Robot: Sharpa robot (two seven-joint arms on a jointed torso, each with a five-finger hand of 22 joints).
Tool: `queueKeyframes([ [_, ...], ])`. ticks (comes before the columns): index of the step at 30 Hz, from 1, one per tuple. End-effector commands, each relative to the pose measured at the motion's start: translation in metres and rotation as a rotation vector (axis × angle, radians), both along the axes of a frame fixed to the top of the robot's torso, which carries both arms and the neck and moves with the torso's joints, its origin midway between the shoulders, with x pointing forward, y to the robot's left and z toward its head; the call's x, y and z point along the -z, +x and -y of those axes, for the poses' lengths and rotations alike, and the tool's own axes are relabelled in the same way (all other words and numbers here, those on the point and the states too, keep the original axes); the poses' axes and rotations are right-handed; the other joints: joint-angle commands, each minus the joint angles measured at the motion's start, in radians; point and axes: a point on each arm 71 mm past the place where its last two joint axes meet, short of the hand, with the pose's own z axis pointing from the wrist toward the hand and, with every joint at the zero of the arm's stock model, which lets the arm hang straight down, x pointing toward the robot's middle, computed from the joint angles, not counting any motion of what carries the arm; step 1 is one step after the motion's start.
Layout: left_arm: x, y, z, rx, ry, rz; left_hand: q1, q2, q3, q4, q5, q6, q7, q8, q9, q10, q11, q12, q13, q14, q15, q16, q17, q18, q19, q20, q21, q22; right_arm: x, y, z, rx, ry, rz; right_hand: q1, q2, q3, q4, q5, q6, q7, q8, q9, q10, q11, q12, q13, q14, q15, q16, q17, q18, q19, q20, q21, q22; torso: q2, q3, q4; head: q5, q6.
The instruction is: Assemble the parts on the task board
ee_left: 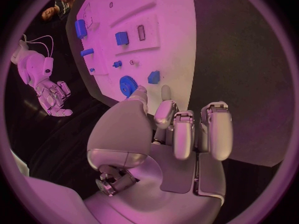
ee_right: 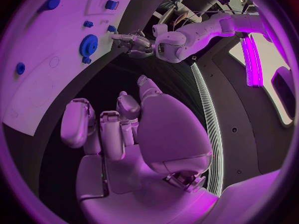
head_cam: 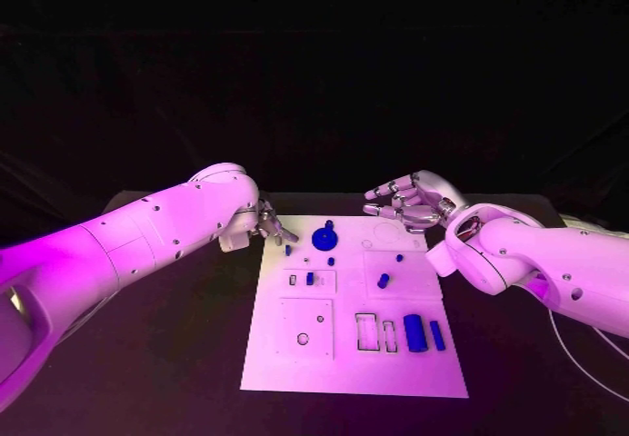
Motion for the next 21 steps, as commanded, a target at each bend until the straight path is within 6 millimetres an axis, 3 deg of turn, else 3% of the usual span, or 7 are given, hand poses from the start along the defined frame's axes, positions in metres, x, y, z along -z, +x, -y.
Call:
queueKeyframes([
  [1, 0.0028, -0.0021, 0.0055, 0.035, -0.022, -0.031, 0.009, 0.001, -0.006, -0.002, 0.002, 0.009, -0.001, 0.003, -0.001, 0.007, -0.002, 0.007, 0.002, 0.105, 0.003, 0.003, 0.263, 0.002, 0.035, 0.005, 0.008, 0.143, 0.0006, -0.0004, -0.0015, -0.015, -0.005, -0.004, -0.005, 0.005, -0.007, 0.001, 0.003, 0.006, -0.003, 0.002, 0.001, 0.001, -0.004, -0.002, -0.001, 0.071, -0.004, -0.003, 0.126, 0.018, -0.006, 0.0, -0.007, -0.001, -0.001, 0.0004, 0.0009, -0.002, -0.002],
  [5, 0.0039, -0.0027, 0.0071, 0.035, -0.028, -0.034, 0.012, 0.003, -0.007, -0.002, 0.002, 0.016, -0.004, 0.005, -0.002, 0.01, -0.004, 0.01, 0.005, 0.105, 0.002, 0.003, 0.263, 0.001, 0.037, 0.004, 0.01, 0.146, 0.0008, -0.0002, -0.0015, -0.015, -0.006, -0.005, -0.005, 0.005, -0.007, 0.001, 0.003, 0.006, -0.003, 0.002, 0.001, 0.001, -0.004, -0.002, -0.001, 0.071, -0.004, -0.003, 0.126, 0.018, -0.006, 0.0, -0.007, -0.001, -0.002, 0.0017, 0.0019, -0.002, -0.003],
  [21, 0.0051, -0.0037, 0.0077, 0.041, -0.023, -0.046, 0.069, 0.02, 0.01, -0.016, 0.004, 0.041, -0.016, 0.021, 0.008, 0.018, -0.015, 0.014, 0.009, 0.105, -0.008, 0.003, 0.263, 0.0, 0.041, -0.005, 0.014, 0.153, 0.0013, 0.0007, -0.0023, -0.017, -0.007, -0.007, -0.004, 0.007, -0.007, 0.001, 0.004, 0.007, -0.003, 0.002, 0.001, 0.003, -0.005, 0.001, 0.0, 0.071, -0.004, -0.004, 0.126, 0.018, -0.006, 0.0, -0.007, -0.001, -0.002, 0.001, 0.0014, -0.001, -0.005],
])
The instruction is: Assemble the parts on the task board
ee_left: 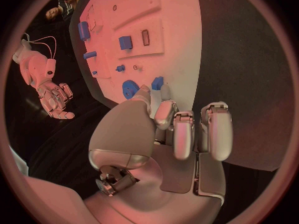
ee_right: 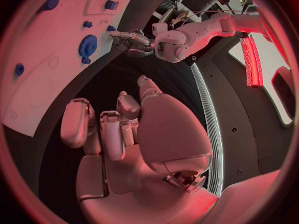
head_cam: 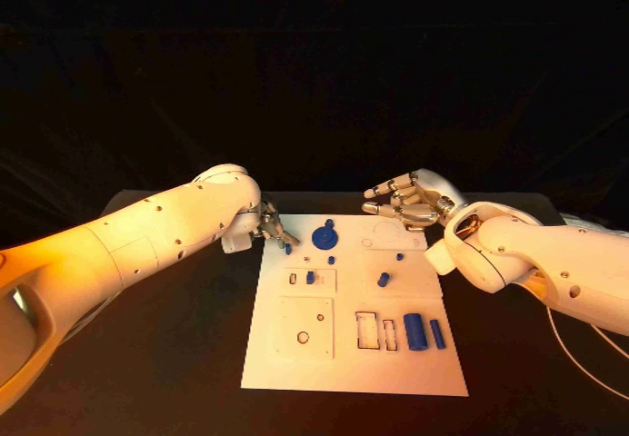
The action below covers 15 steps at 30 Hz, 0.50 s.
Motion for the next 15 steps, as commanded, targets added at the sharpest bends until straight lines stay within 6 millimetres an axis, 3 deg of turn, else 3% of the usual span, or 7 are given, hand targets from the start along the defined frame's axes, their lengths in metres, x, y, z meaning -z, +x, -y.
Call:
queueKeyframes([
  [1, 0.0009, -0.0018, 0.0036, 0.027, -0.005, -0.022, 0.019, 0.001, 0.005, -0.004, 0.004, 0.009, 0.001, 0.005, 0.003, 0.006, -0.004, 0.003, 0.001, 0.105, -0.008, 0.003, 0.263, 0.0, 0.041, -0.005, 0.006, 0.154, 0.0007, -0.0003, -0.0016, -0.016, -0.005, -0.004, -0.004, 0.007, -0.007, 0.001, 0.004, 0.007, -0.003, 0.002, 0.001, 0.003, -0.005, 0.001, 0.0, 0.071, -0.004, -0.004, 0.125, 0.018, -0.006, 0.0, -0.007, -0.001, 0.0, -0.0001, 0.0, 0.0, -0.001],
  [15, 0.0015, -0.0026, 0.0044, 0.025, 0.0, -0.034, 0.056, 0.005, 0.023, -0.018, 0.004, 0.009, -0.004, 0.009, 0.011, 0.008, -0.008, 0.002, 0.001, 0.105, -0.012, 0.003, 0.263, -0.001, 0.042, -0.009, 0.007, 0.156, 0.0007, -0.0004, -0.002, -0.018, -0.005, -0.004, -0.004, 0.007, -0.007, 0.001, 0.004, 0.007, -0.003, 0.002, 0.001, 0.003, -0.005, 0.001, 0.0, 0.071, -0.004, -0.004, 0.125, 0.018, -0.006, 0.0, -0.007, -0.001, 0.0, -0.0004, -0.0003, 0.0, -0.005],
])
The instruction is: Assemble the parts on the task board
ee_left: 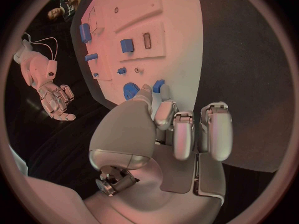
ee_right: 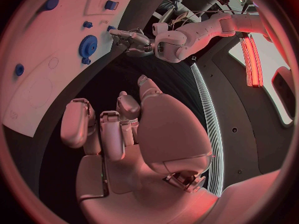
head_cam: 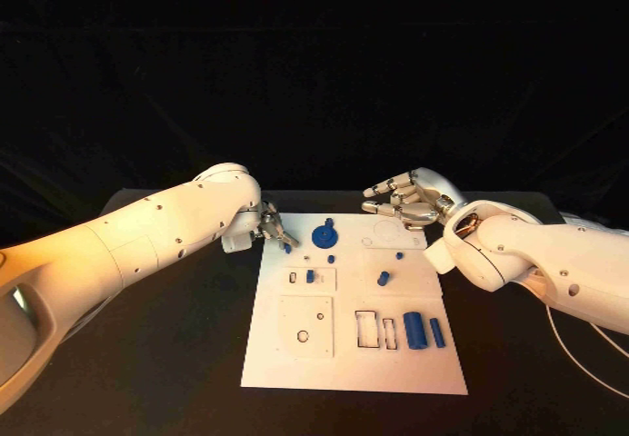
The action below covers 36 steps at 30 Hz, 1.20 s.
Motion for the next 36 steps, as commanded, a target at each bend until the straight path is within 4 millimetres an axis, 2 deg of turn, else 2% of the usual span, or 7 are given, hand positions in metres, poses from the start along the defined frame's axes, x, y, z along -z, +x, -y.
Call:
queueKeyframes([
  [1, 0.001, -0.001, 0.002, 0.011, 0.0, -0.018, 0.011, 0.003, 0.008, -0.003, 0.004, 0.005, 0.0, 0.007, 0.002, 0.002, -0.003, 0.003, 0.002, 0.105, -0.005, 0.003, 0.263, -0.001, 0.038, -0.006, 0.003, 0.157, 0.0, -0.001, -0.002, -0.016, -0.005, -0.003, -0.004, 0.007, -0.005, -0.001, 0.004, 0.007, -0.003, 0.002, 0.002, 0.002, -0.005, 0.001, 0.0, 0.071, -0.004, -0.004, 0.125, 0.018, -0.006, 0.0, -0.007, -0.001, 0.0, 0.0001, -0.0007, 0.001, -0.002],
  [6, 0.001, -0.001, 0.003, 0.012, 0.001, -0.018, 0.047, 0.02, 0.035, -0.02, 0.006, 0.003, -0.004, 0.006, 0.005, 0.003, -0.006, 0.001, 0.001, 0.105, -0.008, 0.003, 0.263, -0.001, 0.038, -0.009, 0.003, 0.157, 0.0, -0.001, -0.002, -0.017, -0.004, -0.003, -0.004, 0.007, -0.005, -0.001, 0.004, 0.007, -0.003, 0.002, 0.002, 0.002, -0.005, 0.001, 0.0, 0.071, -0.004, -0.004, 0.125, 0.018, -0.006, 0.0, -0.007, -0.001, 0.001, 0.0001, -0.0007, -0.001, -0.002],
  [11, 0.0, -0.001, 0.003, 0.011, -0.003, -0.014, 0.173, 0.055, 0.166, -0.101, 0.014, -0.023, -0.007, -0.01, 0.004, -0.005, -0.011, -0.011, -0.007, 0.105, -0.015, 0.003, 0.263, 0.0, 0.036, -0.017, 0.0, 0.155, 0.0, -0.001, -0.002, -0.018, -0.004, -0.003, -0.004, 0.007, -0.005, -0.001, 0.004, 0.007, -0.003, 0.002, 0.002, 0.002, -0.005, 0.001, 0.0, 0.071, -0.004, -0.004, 0.125, 0.018, -0.006, 0.0, -0.007, -0.001, 0.0, 0.0002, -0.001, 0.0, -0.003],
  [14, 0.0, -0.001, 0.003, 0.01, -0.009, -0.008, 0.178, 0.038, 0.246, -0.118, 0.013, -0.03, 0.002, -0.011, 0.009, -0.007, -0.004, -0.017, -0.011, 0.105, -0.008, 0.003, 0.263, 0.0, 0.035, -0.014, -0.002, 0.155, 0.0, -0.001, -0.002, -0.02, -0.005, -0.004, -0.004, 0.009, -0.005, -0.001, 0.005, 0.008, -0.004, 0.002, 0.002, 0.004, -0.005, 0.004, 0.002, 0.071, -0.004, -0.004, 0.125, 0.018, -0.006, 0.0, -0.007, -0.001, 0.0, 0.0006, -0.0003, 0.0, -0.004],
  [19, -0.001, -0.001, 0.004, 0.011, -0.024, 0.004, 0.097, -0.05, 0.469, -0.145, 0.009, -0.034, 0.008, 0.003, 0.036, 0.0, 0.0, -0.019, -0.013, 0.105, 0.0, 0.003, 0.263, 0.0, 0.036, -0.005, -0.002, 0.158, 0.001, -0.001, -0.002, -0.021, -0.005, -0.006, -0.004, 0.009, -0.005, -0.001, 0.005, 0.008, -0.004, 0.002, 0.002, 0.004, -0.005, 0.004, 0.002, 0.071, -0.004, -0.004, 0.125, 0.018, -0.006, 0.0, -0.007, -0.001, -0.001, 0.0007, -0.0003, 0.001, -0.004],
  [22, -0.001, -0.001, 0.004, 0.011, -0.038, 0.007, 0.065, -0.073, 0.534, -0.161, 0.007, -0.036, 0.007, 0.011, 0.047, 0.002, 0.002, -0.019, -0.014, 0.105, -0.001, 0.003, 0.263, 0.0, 0.036, -0.004, -0.003, 0.159, 0.001, -0.001, -0.002, -0.022, -0.006, -0.007, -0.004, 0.009, -0.005, -0.001, 0.005, 0.008, -0.004, 0.002, 0.002, 0.004, -0.005, 0.004, 0.002, 0.071, -0.004, -0.004, 0.125, 0.018, -0.006, 0.0, -0.007, -0.001, -0.002, 0.0011, -0.0003, 0.002, -0.003],
  [36, -0.011, -0.022, -0.006, 0.019, -0.161, 0.043, 0.024, -0.103, 0.61, -0.195, 0.024, -0.027, 0.006, 0.025, 0.065, 0.014, -0.001, -0.011, -0.006, 0.105, -0.002, 0.003, 0.263, -0.001, 0.039, -0.006, -0.001, 0.164, 0.001, -0.001, 0.0, -0.02, -0.009, -0.013, -0.004, 0.009, -0.005, -0.001, 0.005, 0.008, -0.004, 0.002, 0.002, 0.004, -0.005, 0.004, 0.002, 0.071, -0.004, -0.004, 0.125, 0.018, -0.006, 0.0, -0.007, -0.001, -0.004, 0.0044, 0.0062, 0.003, -0.002],
])
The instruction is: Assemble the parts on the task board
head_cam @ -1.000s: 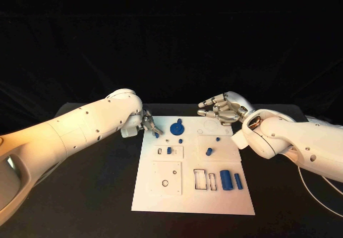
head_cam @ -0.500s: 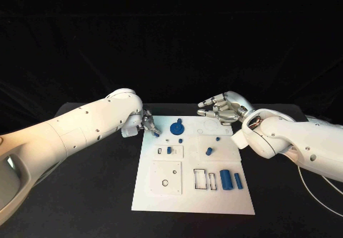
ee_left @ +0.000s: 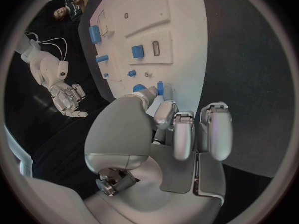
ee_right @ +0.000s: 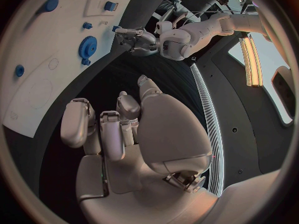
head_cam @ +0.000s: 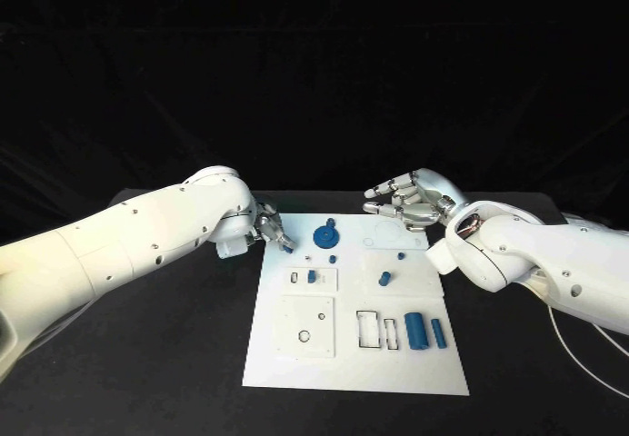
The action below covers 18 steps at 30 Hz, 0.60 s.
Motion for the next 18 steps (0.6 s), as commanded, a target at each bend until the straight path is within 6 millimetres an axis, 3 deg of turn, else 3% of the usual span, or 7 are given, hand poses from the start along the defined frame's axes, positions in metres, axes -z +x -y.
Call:
queueKeyframes([
  [1, -0.005, -0.006, 0.002, -0.003, -0.083, 0.028, -0.013, -0.005, 0.137, -0.13, 0.008, 0.007, -0.002, 0.005, 0.004, 0.01, 0.001, 0.005, 0.002, 0.104, 0.003, 0.003, 0.264, -0.001, 0.038, 0.002, 0.0, 0.165, 0.001, -0.001, -0.001, -0.015, -0.007, -0.007, -0.004, 0.009, -0.005, -0.001, 0.005, 0.005, 0.0, 0.002, 0.001, 0.004, -0.005, 0.004, 0.001, 0.071, -0.004, -0.004, 0.126, 0.018, -0.006, 0.0, -0.003, -0.001, -0.002, 0.0027, 0.0053, -0.001, -0.001],
  [8, -0.007, -0.023, 0.0, 0.028, -0.104, 0.032, -0.026, -0.018, 0.158, -0.143, 0.022, 0.016, -0.004, 0.008, 0.006, 0.017, -0.002, 0.01, 0.008, 0.104, 0.002, 0.003, 0.264, -0.002, 0.04, 0.001, 0.003, 0.169, 0.002, -0.001, 0.0, -0.015, -0.008, -0.01, -0.004, 0.009, -0.005, -0.001, 0.005, 0.005, 0.0, 0.002, 0.001, 0.004, -0.005, 0.004, 0.001, 0.071, -0.004, -0.004, 0.126, 0.018, -0.006, 0.0, -0.003, -0.001, -0.004, 0.0032, 0.0074, 0.001, -0.005],
  [18, 0.006, -0.039, -0.001, 0.054, -0.076, 0.045, -0.032, -0.022, 0.167, -0.148, 0.029, 0.021, -0.005, 0.008, 0.007, 0.018, -0.002, 0.009, 0.006, 0.104, 0.001, 0.003, 0.264, -0.003, 0.043, 0.0, 0.006, 0.173, 0.003, -0.001, 0.0, -0.015, -0.009, -0.012, -0.004, 0.009, -0.005, -0.001, 0.005, 0.005, 0.0, 0.002, 0.001, 0.004, -0.005, 0.004, 0.001, 0.071, -0.004, -0.004, 0.126, 0.018, -0.006, 0.0, -0.003, -0.001, -0.004, 0.0016, 0.0096, 0.003, -0.01],
])
